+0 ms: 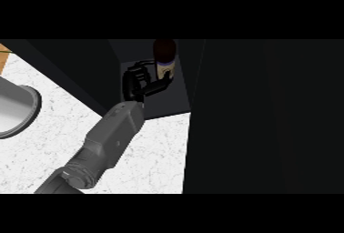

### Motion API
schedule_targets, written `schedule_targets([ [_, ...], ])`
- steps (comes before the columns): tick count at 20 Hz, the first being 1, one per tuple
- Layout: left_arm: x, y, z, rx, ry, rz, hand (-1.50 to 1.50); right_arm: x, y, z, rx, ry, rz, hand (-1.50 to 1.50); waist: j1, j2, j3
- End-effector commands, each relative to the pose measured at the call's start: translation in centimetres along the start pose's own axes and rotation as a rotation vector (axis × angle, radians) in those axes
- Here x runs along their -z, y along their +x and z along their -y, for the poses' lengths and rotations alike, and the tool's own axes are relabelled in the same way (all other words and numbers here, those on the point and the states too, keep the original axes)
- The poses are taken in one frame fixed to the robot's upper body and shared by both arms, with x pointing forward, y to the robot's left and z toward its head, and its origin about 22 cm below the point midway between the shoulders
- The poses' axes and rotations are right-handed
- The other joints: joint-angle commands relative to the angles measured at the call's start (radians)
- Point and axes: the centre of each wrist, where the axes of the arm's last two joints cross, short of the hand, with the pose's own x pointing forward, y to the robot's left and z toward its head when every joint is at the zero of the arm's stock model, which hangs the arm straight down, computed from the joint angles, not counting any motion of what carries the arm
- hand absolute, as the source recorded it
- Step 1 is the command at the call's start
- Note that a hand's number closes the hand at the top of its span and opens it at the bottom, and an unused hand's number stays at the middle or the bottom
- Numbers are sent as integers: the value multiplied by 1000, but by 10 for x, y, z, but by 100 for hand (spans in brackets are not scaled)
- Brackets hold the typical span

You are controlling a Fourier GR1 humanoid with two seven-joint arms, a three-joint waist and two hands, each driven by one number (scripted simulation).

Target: Pick up the wine, place it into the cabinet and close the cabinet

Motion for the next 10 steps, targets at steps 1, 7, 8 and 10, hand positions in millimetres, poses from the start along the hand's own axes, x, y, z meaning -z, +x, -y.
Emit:
schedule_targets([
  [1, 8, 16, 12, 14, 22, 13, 150, -7, 3, 0, 15, 10, 14, -150, -3, -1, 1],
  [7, 16, 34, 24, 8, -9, -20, 150, -5, -3, 7, -14, -22, 10, -150, 27, 5, 1],
  [8, 16, 32, 22, 4, 9, -44, 150, -5, -3, 5, 3, -18, 11, -150, 28, 6, 1],
  [10, 16, 33, 23, 1, 20, -62, 150, -1, -1, 8, -27, -10, 6, -150, 28, 9, 1],
])
